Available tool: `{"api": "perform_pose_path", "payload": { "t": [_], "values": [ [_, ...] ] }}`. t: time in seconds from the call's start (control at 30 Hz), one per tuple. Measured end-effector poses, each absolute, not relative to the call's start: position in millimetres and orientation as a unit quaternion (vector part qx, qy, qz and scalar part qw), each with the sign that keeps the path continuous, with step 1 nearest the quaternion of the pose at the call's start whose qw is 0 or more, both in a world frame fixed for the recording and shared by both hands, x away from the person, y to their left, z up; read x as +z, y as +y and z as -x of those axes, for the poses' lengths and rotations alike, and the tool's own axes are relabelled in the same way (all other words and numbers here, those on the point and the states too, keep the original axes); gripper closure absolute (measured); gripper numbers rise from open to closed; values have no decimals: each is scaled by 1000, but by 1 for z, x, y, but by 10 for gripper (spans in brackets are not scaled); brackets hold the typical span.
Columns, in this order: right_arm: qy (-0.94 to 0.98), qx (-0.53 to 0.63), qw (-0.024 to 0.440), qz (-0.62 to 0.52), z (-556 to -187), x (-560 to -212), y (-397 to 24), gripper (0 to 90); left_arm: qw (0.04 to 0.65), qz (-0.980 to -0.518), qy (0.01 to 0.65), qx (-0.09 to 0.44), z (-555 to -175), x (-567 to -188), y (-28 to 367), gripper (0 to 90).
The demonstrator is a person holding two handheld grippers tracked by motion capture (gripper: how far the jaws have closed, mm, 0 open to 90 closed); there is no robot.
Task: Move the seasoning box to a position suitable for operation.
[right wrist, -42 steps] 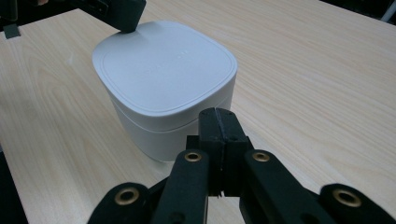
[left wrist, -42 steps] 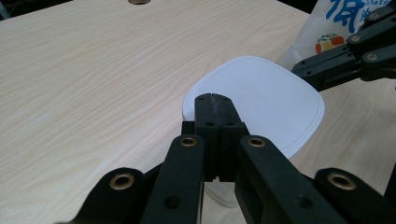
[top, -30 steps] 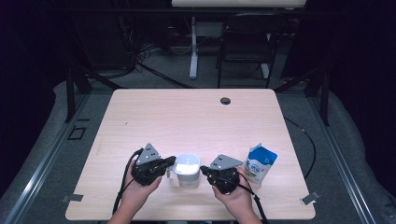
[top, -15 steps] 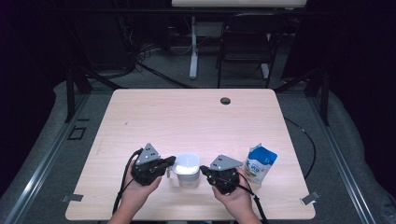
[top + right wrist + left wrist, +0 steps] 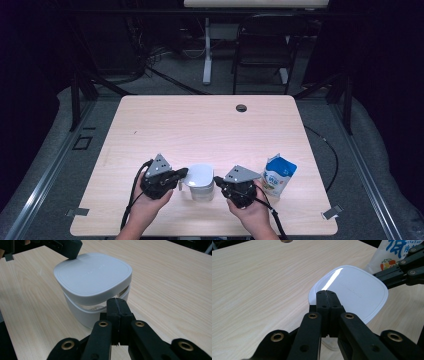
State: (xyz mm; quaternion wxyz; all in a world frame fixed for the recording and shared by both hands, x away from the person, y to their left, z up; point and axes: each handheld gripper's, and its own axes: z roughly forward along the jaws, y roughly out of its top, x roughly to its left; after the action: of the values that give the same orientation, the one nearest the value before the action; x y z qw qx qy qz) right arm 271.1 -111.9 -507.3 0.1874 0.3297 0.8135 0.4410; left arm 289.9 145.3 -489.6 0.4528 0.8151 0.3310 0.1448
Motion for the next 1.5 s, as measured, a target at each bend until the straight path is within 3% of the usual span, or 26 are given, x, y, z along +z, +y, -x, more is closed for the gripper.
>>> {"api": "perform_pose_path", "payload": {
  "t": [0.77, 1.23, 1.5],
  "values": [
    [815, 445, 187, -319, -269, -505, -107, 892, 452, -813, 336, 146, -288, -490, 148, 900],
    [814, 451, 187, -316, -268, -502, -107, 888, 463, -805, 339, 150, -283, -490, 151, 753],
    [812, 456, 186, -314, -268, -500, -105, 887, 462, -803, 344, 153, -279, -491, 154, 730]
  ]
}}
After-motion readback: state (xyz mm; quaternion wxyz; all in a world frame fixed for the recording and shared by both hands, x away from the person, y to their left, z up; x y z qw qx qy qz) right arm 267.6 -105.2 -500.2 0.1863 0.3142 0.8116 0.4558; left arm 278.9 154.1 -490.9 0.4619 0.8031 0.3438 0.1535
